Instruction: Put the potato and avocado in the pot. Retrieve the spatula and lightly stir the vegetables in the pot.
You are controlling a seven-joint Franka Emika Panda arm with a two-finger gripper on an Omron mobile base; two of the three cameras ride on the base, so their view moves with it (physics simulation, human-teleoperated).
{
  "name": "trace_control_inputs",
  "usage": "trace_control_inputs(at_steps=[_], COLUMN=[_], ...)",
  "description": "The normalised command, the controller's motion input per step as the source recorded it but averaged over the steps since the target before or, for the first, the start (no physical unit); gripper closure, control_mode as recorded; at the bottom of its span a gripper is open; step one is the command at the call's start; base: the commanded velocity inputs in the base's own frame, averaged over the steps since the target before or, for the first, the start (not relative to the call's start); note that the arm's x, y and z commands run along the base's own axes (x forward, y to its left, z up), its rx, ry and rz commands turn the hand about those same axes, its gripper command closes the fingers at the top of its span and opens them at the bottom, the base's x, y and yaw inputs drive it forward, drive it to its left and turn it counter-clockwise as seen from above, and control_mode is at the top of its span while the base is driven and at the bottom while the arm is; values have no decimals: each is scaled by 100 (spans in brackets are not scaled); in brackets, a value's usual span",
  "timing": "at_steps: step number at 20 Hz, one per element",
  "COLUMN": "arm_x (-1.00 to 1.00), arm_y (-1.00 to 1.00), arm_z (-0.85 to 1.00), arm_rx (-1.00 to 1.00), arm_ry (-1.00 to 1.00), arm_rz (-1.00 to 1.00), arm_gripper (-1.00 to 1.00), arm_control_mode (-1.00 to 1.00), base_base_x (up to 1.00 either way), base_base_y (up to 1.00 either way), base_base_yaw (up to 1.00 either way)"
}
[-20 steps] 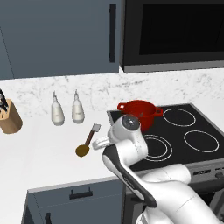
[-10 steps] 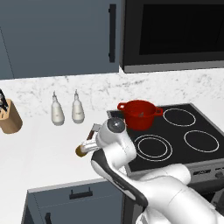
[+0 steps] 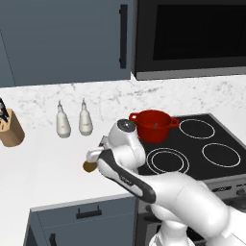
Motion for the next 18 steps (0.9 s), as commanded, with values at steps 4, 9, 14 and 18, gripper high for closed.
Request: trace_control_inputs(at_steps=[4, 9, 14, 18], arm_x=[16, 23, 28, 30], arm_y=[49, 28, 0, 1], arm_z=[-21, -12, -18, -23], arm_rx=[0, 0, 0, 0], arm_ry=[6, 1, 3, 6], arm_rz=[-6, -14, -14, -8], arm_gripper=[-100, -100, -100, -100], arm_control_mode=[-100, -100, -100, -100], base_base_x=[0, 0, 0, 0], base_base_y=[0, 0, 0, 0], base_base_yaw=[0, 0, 0, 0])
